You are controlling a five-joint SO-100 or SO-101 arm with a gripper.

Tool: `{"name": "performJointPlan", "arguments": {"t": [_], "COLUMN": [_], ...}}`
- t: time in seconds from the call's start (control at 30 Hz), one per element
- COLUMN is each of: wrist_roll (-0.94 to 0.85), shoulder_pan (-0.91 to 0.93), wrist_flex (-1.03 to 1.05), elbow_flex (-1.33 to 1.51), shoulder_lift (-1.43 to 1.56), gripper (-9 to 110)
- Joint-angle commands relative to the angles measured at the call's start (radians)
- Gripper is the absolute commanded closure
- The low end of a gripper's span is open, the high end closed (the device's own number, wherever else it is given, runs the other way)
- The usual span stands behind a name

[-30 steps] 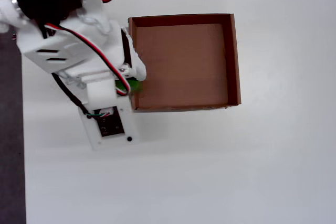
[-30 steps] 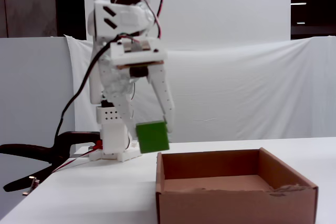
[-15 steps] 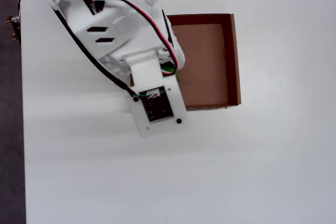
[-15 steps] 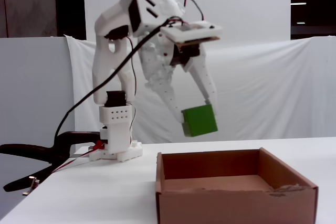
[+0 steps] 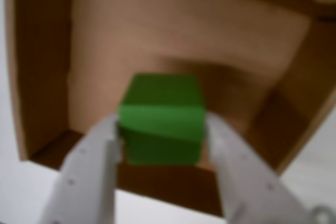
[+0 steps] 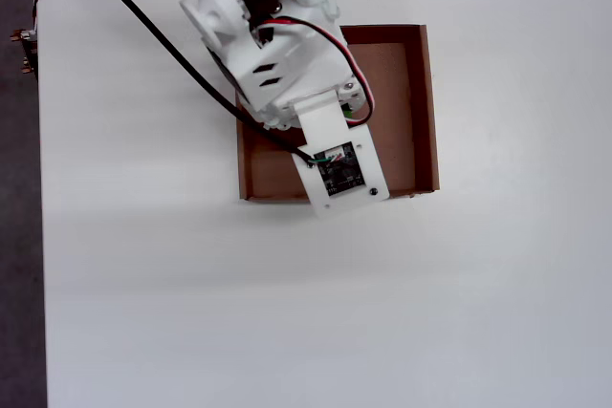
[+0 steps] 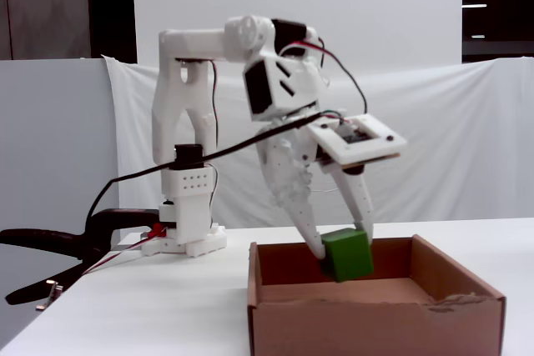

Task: Grasp a green cube and put it in a box.

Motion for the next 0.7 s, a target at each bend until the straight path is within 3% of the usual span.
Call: {"name": "performJointPlan", "arguments": {"t": [0.0,0.67], "wrist_roll": [0.003,-0.005], "shoulder_pan": [-0.009,0.035], "wrist_flex": [-0.020,-0.009], "elbow_flex": [0.021,0.034], "shoulder_lift": [-0.003,-0.156], "gripper": [86,86]}}
